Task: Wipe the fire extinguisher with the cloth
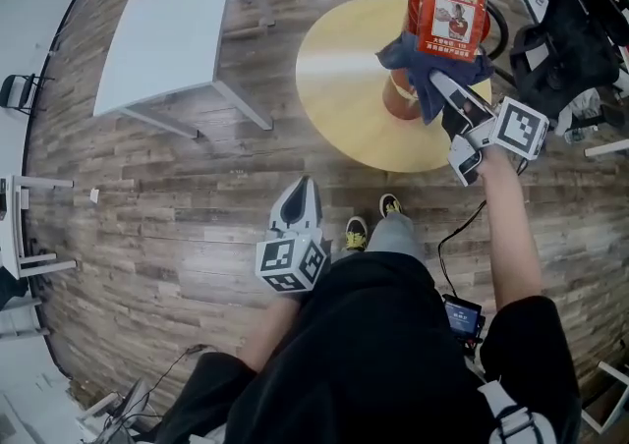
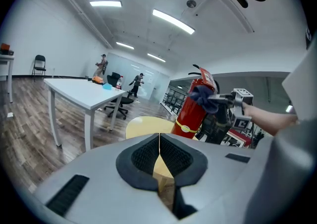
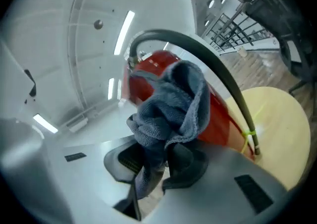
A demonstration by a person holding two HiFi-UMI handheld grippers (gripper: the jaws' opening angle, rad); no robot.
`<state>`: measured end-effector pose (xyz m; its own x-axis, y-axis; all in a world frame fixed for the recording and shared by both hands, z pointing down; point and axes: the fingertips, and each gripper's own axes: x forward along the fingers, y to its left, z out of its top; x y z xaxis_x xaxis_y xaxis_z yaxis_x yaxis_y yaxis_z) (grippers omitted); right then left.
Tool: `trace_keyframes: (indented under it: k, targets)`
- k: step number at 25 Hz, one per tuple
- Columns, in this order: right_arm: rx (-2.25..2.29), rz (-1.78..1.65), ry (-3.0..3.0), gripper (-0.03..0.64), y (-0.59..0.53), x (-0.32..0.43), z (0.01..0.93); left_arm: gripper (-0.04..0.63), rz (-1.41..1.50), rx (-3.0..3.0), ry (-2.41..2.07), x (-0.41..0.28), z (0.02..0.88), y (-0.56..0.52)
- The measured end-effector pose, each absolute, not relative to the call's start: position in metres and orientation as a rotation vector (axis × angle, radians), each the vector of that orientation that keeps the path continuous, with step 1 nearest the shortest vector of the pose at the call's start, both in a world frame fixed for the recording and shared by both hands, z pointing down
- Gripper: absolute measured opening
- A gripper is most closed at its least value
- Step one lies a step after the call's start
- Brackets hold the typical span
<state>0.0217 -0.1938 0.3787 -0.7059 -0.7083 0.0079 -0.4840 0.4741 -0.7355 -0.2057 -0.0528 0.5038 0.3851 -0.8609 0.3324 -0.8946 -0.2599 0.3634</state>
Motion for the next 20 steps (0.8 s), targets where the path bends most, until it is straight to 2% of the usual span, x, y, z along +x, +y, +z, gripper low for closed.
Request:
trace_keyframes:
  k: [6,11,15,20]
  targets:
    - [-1.472,-1.438,2.516,0.098,-0.194,0.055,0.563,0.025,0.111,2.144,-1.516,-0.208,0.507,-0.045]
    - [-1.802,-1.428,2.648,0.097,-0.17,0.086,0.622,0.023,0.132,2.158,-1.492,-0.2,0.511,-0.042]
    - [-1.722,-1.221,2.841,0.097,-0.132,0.074,0.606,0.024,0.129,2.196,-1.459,-0.188,0.509,-0.049]
    - [-1.709,-0.691,2.867,0.098,-0.104,0.071,0.507,0.023,0.123,2.279,-1.393,-0.155,0.499,-0.057]
